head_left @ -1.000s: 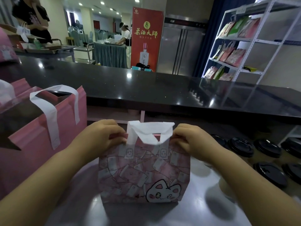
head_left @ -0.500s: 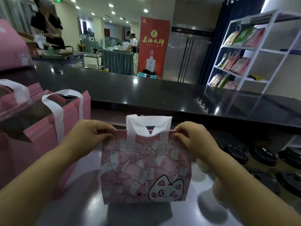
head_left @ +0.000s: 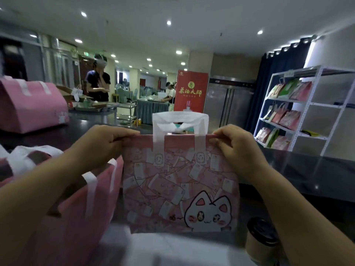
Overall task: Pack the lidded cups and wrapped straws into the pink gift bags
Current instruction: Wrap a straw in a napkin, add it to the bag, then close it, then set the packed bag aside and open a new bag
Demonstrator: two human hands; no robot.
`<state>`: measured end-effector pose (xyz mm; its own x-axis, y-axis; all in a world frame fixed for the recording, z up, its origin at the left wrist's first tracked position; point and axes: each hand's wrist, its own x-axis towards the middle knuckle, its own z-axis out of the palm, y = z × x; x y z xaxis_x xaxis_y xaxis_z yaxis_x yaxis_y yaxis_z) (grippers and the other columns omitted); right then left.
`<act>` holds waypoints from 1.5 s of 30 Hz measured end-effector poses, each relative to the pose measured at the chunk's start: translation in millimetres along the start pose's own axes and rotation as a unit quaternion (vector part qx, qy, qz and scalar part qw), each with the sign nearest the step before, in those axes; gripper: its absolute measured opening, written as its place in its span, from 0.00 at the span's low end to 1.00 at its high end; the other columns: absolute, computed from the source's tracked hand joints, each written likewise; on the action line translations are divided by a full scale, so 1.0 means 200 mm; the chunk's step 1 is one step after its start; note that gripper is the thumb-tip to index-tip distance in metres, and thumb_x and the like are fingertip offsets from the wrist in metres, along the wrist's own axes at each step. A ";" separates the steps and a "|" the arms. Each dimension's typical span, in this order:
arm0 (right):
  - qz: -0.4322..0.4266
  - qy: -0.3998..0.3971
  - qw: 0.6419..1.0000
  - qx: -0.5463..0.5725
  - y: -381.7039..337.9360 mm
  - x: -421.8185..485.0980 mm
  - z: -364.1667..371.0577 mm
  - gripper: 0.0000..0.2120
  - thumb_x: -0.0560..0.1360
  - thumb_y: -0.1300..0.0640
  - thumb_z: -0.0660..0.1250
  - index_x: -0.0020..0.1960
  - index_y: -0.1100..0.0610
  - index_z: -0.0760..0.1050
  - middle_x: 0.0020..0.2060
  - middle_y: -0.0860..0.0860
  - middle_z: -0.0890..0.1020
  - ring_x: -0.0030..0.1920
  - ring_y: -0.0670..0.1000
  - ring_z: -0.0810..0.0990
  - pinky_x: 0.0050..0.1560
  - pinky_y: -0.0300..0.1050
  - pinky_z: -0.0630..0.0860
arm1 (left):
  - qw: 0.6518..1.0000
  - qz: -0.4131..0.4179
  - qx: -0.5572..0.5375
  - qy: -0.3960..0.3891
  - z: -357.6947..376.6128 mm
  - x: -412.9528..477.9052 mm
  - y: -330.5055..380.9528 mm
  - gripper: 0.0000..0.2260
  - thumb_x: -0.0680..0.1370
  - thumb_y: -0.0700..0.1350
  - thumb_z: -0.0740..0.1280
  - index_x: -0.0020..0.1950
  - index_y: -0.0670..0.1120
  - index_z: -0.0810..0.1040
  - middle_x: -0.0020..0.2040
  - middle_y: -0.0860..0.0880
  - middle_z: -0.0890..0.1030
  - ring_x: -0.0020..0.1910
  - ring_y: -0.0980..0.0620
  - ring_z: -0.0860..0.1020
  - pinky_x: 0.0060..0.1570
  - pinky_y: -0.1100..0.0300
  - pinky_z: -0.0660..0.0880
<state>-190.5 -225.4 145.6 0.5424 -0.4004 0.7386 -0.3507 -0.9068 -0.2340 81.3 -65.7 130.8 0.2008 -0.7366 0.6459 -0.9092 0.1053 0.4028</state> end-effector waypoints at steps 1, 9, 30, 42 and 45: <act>-0.005 0.012 1.000 -0.012 -0.03 0.05 -0.01 0.04 0.74 0.62 0.68 0.48 0.58 0.79 0.41 0.48 0.78 0.43 0.48 0.77 0.45 0.45 0.77 | 1.000 0.015 0.016 0.012 -0.04 0.04 -0.02 0.13 0.73 0.40 0.69 0.57 0.49 0.80 0.47 0.56 0.81 0.38 0.71 0.75 0.41 0.76 0.68; -0.001 0.139 0.980 -0.140 -0.31 0.41 -0.02 0.05 0.75 0.58 0.67 0.47 0.60 0.80 0.42 0.53 0.80 0.41 0.51 0.76 0.42 0.45 0.74 | 0.991 0.103 0.083 0.017 -0.32 0.32 -0.22 0.13 0.71 0.39 0.71 0.55 0.42 0.79 0.48 0.46 0.83 0.41 0.58 0.79 0.43 0.71 0.71; 0.082 0.282 0.952 -0.085 -0.90 1.22 0.89 0.08 0.77 0.55 0.63 0.44 0.60 0.75 0.41 0.53 0.79 0.39 0.51 0.73 0.40 0.42 0.63 | 0.990 0.029 -0.087 -0.111 -0.44 0.53 -0.88 0.37 0.64 0.66 0.67 0.71 0.56 0.63 0.68 0.59 0.65 0.59 0.61 0.64 0.56 0.62 0.68; 0.159 0.119 0.977 0.079 -1.02 1.45 1.51 0.12 0.79 0.55 0.61 0.46 0.61 0.79 0.38 0.51 0.80 0.39 0.51 0.75 0.36 0.45 0.67 | 0.991 -0.057 0.042 -0.118 -0.54 0.60 -1.51 0.24 0.71 0.49 0.71 0.65 0.51 0.70 0.60 0.52 0.73 0.55 0.52 0.72 0.49 0.62 0.67; 0.177 0.058 0.979 0.089 -1.04 1.45 1.66 0.13 0.77 0.57 0.61 0.44 0.64 0.80 0.40 0.58 0.82 0.41 0.57 0.78 0.41 0.51 0.72 | 0.981 -0.052 0.092 -0.160 -0.54 0.58 -1.71 0.24 0.72 0.47 0.69 0.67 0.48 0.68 0.63 0.46 0.72 0.60 0.47 0.71 0.59 0.55 0.69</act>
<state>293.4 -197.4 198.8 0.3175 -0.6854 0.6552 -0.3579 -0.7265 -0.5866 454.5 -115.8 138.6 0.1974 -0.9121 0.3593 -0.9466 -0.0820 0.3119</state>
